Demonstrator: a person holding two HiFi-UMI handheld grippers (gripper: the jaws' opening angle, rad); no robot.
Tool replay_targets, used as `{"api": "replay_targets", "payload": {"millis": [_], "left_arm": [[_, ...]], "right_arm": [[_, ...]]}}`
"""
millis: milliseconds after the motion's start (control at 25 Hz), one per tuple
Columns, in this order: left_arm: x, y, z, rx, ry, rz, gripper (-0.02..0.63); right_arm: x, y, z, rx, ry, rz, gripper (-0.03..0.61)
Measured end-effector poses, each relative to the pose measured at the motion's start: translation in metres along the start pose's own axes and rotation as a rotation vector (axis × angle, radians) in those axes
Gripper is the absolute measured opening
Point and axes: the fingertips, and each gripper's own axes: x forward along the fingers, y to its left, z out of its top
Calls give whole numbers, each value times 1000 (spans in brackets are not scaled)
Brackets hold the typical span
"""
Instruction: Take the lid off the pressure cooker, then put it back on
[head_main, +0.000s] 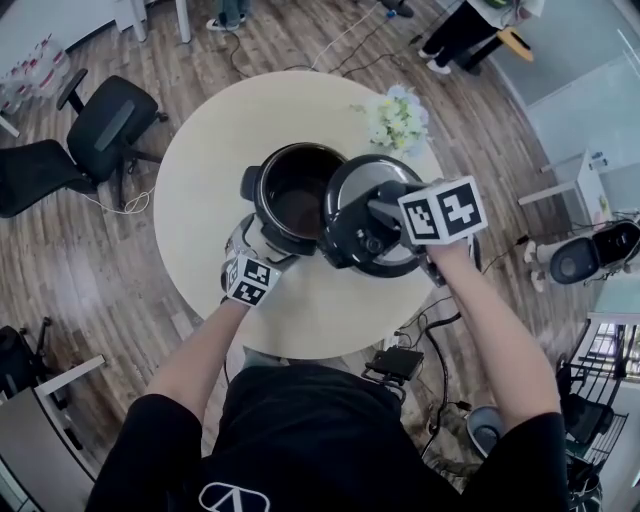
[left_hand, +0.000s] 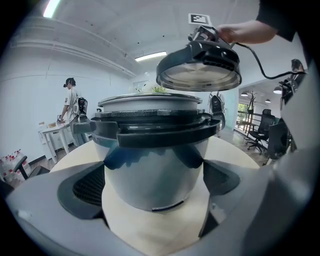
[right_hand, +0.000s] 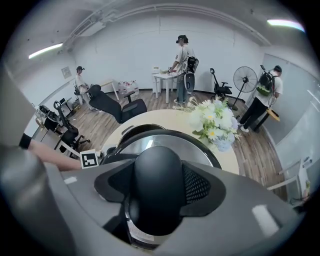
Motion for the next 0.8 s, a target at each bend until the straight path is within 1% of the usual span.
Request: {"api": "replay_targets", "payload": {"millis": [120,280,400,480,640,800], "left_arm": [[0,0,0,-2,-2,0,589],[0,-2,-2,-2,2,0,589],[-1,0,-2,0,3,-3,590],[-2,1,-3,-2,3,-1,589],[-2,1,-3,1,-4,1,589],[-2,1,-3,2,-2,4,590]], "right_arm": [[-9,-17,-32,43,9,-34,287],[-18,-38,-85,116,21,-74,287],[-15,-51,-124,173,37,-116,287],[-5,-54,-152,211,56,-130,287],[30,-54,-203,278,99,-126,287],[76,-45,-236,292,143,-113,287]]}}
